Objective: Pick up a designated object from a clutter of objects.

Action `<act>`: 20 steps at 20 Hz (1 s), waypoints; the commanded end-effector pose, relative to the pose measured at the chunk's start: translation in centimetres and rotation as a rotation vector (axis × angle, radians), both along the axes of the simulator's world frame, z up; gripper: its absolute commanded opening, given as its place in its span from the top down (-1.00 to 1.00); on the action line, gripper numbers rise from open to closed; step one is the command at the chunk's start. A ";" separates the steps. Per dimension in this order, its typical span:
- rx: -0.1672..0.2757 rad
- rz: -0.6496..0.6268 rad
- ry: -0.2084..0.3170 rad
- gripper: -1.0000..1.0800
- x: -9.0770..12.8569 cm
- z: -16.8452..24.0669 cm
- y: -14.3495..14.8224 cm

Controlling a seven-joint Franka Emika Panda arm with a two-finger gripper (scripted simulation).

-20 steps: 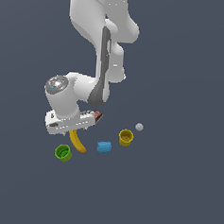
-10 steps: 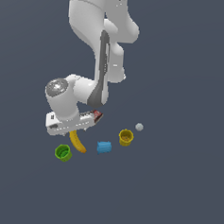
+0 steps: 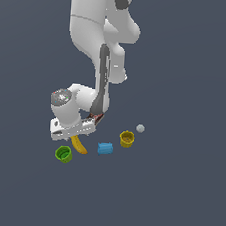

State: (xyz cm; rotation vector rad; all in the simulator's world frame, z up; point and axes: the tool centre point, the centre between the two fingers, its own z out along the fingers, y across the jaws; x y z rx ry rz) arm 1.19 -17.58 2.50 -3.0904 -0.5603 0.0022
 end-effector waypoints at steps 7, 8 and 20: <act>0.000 0.001 -0.002 1.00 0.1 -0.6 0.0; 0.000 0.001 -0.002 1.00 0.1 -0.6 0.0; -0.002 0.000 -0.003 1.00 0.4 0.6 -0.3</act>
